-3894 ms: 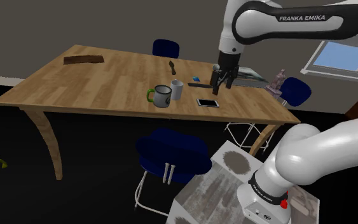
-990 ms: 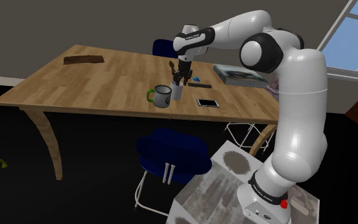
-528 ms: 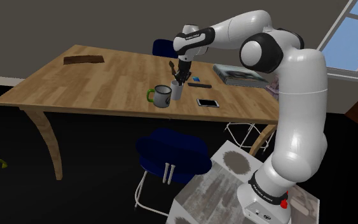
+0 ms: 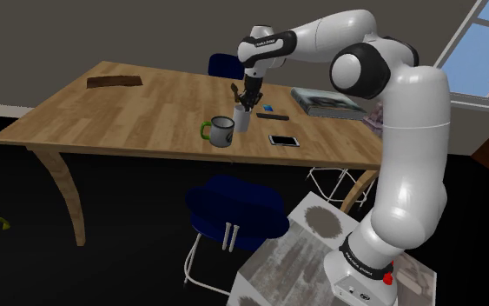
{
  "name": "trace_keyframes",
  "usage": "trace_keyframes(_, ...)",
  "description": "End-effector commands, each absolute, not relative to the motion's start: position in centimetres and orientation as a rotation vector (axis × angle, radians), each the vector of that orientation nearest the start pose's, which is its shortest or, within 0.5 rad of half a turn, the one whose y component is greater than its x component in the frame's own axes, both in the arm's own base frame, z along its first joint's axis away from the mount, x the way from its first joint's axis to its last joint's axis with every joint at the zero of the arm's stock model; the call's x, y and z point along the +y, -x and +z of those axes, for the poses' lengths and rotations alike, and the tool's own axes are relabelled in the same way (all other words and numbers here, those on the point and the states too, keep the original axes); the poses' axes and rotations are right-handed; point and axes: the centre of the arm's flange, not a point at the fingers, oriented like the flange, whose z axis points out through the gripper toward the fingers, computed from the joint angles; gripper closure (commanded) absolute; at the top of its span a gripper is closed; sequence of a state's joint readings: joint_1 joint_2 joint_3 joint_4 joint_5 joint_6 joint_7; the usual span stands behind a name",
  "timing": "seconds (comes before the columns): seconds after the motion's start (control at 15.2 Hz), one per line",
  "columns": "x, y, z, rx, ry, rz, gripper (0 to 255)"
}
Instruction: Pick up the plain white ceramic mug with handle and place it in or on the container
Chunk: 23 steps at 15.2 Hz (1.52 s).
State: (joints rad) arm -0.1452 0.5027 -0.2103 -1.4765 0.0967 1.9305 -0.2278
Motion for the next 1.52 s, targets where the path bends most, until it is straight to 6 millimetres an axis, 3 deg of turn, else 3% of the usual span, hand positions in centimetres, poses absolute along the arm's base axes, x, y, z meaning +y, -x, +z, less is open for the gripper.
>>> trace_keyframes(0.0,-21.3,-65.8,39.8,0.22,3.133,0.062,255)
trace_keyframes(1.45,-21.3,-65.8,51.4,0.22,3.133,0.062,255)
